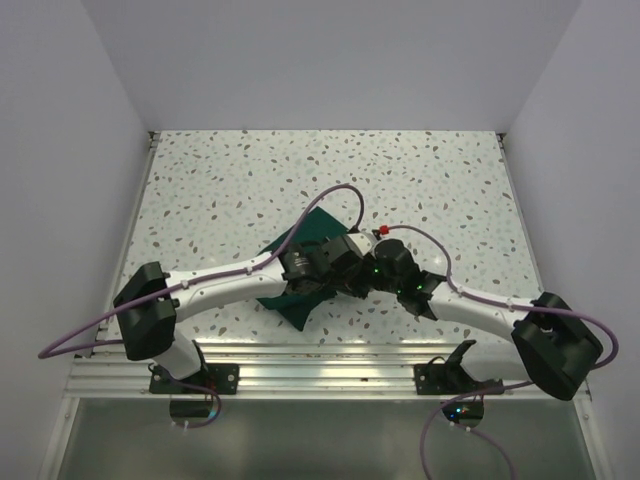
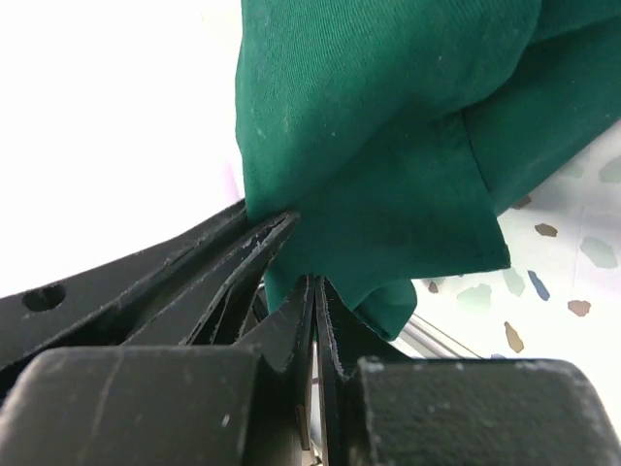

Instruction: Prepare the surgical pack

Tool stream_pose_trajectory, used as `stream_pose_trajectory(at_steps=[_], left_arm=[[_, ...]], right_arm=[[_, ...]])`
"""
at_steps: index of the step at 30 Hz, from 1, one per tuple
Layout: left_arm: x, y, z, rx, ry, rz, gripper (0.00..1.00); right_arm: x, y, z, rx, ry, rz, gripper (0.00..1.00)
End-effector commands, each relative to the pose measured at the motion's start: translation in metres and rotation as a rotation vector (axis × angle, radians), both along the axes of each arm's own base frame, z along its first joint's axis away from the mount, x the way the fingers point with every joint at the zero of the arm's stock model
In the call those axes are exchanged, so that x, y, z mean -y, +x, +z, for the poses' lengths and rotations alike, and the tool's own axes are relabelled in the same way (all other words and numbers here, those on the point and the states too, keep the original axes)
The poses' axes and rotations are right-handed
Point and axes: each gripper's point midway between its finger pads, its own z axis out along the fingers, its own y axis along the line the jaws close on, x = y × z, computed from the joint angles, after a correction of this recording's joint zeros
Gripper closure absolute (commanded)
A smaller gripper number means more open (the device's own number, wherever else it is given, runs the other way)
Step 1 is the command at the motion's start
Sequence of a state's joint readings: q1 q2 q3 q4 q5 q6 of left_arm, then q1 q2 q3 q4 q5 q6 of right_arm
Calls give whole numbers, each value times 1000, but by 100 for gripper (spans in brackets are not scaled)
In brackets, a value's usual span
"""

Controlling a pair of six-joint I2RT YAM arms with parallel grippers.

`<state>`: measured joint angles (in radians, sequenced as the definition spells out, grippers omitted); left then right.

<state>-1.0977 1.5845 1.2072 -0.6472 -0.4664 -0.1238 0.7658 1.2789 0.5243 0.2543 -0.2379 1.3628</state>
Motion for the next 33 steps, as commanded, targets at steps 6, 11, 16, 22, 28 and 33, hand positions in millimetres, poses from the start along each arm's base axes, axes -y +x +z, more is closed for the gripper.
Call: stream_pose_trajectory(at_steps=[6,11,16,22,28,33], left_arm=[[30,16,31,59,-140,8,100],[31,13,30,44,-148,4,100],[35,12,30,33,-161,2,100],[37,10,31,15,-173,2,100],[37,8,31,12,-179,3,100],[36,7,34,10,-190,7,100]], right_arm=[[-1,-5,-15,8,-21,0,98],[-17,0,-25,-2,18,14,99],[-41,1,-12,29,73,54,100],[-39,6,-2,90,109,15,100],[-49,17,-13,90,122,-3,100],[-72,36,-17,123,164,6,100]])
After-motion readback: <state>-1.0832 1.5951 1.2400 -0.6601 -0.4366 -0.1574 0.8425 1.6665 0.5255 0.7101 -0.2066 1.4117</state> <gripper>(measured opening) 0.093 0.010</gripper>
